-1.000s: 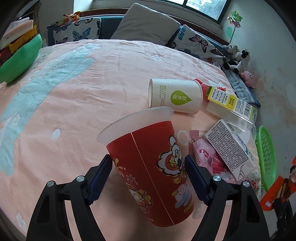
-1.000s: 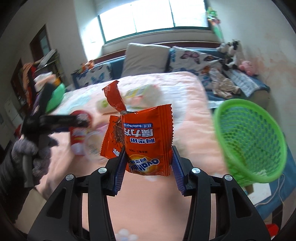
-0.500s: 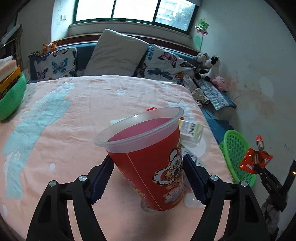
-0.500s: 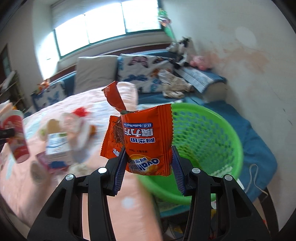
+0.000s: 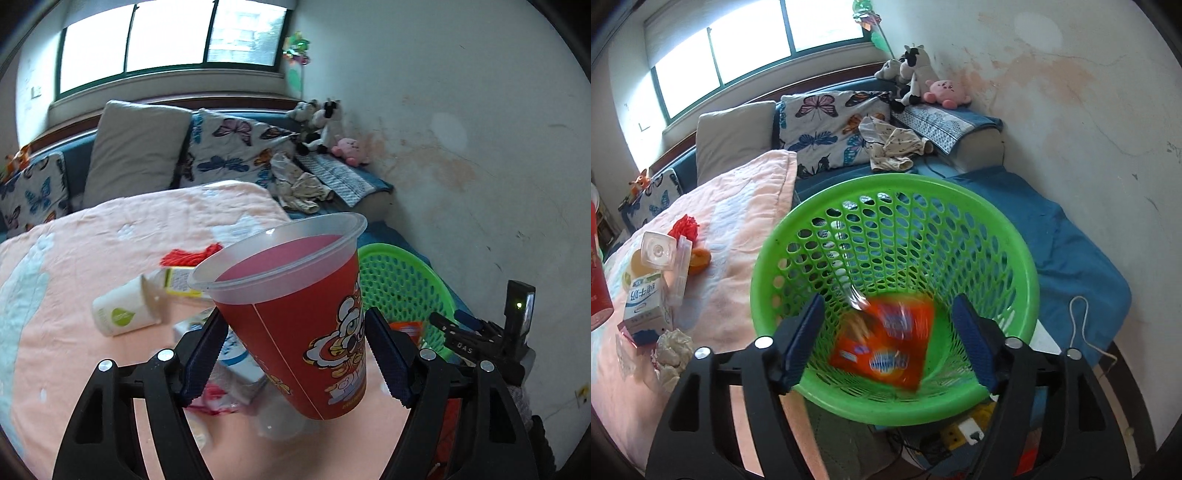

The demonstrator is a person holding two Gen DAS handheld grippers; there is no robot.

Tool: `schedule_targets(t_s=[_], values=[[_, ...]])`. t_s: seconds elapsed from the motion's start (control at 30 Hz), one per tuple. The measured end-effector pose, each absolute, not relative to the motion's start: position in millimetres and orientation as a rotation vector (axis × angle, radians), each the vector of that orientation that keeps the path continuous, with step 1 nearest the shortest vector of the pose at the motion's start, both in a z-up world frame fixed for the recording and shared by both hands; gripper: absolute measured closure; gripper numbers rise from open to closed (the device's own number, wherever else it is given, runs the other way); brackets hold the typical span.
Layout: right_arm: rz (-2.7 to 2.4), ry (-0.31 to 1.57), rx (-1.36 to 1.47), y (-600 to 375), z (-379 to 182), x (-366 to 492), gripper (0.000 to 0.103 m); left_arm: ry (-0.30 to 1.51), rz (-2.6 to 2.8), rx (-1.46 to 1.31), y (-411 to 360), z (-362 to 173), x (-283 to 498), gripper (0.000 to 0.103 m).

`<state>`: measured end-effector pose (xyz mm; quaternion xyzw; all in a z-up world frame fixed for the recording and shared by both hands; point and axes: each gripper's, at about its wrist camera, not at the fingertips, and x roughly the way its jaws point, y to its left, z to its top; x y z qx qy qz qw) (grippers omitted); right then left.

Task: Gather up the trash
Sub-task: 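Open the right gripper over the green basket while the left carries the red cup there, then release the red paper cup into the green basket with the left gripper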

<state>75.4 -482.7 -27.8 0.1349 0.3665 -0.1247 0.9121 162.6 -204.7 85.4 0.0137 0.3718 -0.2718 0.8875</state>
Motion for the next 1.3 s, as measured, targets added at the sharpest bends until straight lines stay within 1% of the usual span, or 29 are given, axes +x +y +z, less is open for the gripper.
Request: schedule_targets(t_s=[0.2, 0.27, 0.47, 0.73, 0.87, 0.9, 0.93, 1.0, 1.3], values=[[-0.255, 0.748, 0.255, -483, -23, 69, 0.030, 0.804, -0.632, 0.062, -249, 78, 173, 0.030], [-0.258, 0.742, 0.248, -484, -21, 64, 0.027, 0.833, -0.657, 0.060, -267, 75, 180, 0.030], [-0.277, 0.724, 0.240, -490, -17, 48, 0.025, 0.876, -0.723, 0.070, -317, 64, 192, 0.030], [-0.298, 0.718, 0.277, -504, -24, 28, 0.024, 0.929, -0.749, 0.105, -376, 38, 200, 0.030], [-0.309, 0.722, 0.293, -508, -28, 20, 0.024, 0.966, -0.755, 0.108, -392, 27, 205, 0.029], [-0.311, 0.725, 0.299, -510, -30, 19, 0.024, 0.973, -0.763, 0.110, -395, 24, 205, 0.027], [-0.313, 0.727, 0.302, -511, -31, 18, 0.024, 0.977, -0.765, 0.114, -397, 22, 205, 0.021], [-0.318, 0.729, 0.306, -513, -33, 16, 0.024, 0.984, -0.773, 0.116, -399, 19, 204, 0.018], [-0.309, 0.718, 0.313, -507, -29, 11, 0.024, 0.957, -0.758, 0.134, -373, 25, 194, 0.018]])
